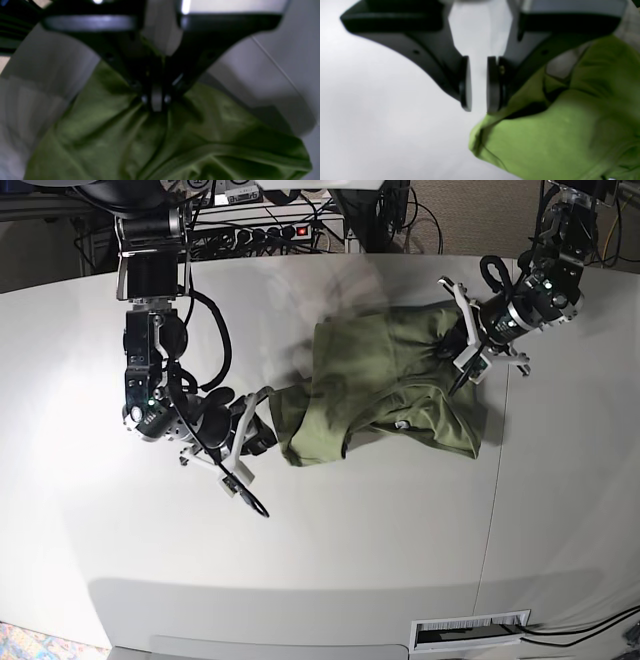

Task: Fold the T-shirt properly
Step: 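Fold the shirt edge over with both grippers and lower it onto the shirt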

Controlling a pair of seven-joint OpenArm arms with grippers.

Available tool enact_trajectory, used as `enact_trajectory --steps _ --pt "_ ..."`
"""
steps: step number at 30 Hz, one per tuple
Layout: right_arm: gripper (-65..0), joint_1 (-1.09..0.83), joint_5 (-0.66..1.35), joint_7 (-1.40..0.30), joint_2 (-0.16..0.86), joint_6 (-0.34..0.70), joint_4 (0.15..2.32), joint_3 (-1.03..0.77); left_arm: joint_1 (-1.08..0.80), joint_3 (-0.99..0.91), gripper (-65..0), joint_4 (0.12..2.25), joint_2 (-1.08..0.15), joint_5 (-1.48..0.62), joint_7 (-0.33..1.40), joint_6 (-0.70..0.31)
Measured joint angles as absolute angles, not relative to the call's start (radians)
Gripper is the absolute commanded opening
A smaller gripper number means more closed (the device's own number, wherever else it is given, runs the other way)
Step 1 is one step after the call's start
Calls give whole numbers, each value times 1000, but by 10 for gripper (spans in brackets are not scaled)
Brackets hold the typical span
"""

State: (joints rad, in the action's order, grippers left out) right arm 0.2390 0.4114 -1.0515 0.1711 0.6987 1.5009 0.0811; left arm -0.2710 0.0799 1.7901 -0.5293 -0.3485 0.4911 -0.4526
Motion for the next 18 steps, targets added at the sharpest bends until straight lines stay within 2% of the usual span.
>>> enact_trajectory --steps 18 --pt "-545 179 311 -958 56 697 1458 120 -234 80 -623 1788 -492 -359 469 -476"
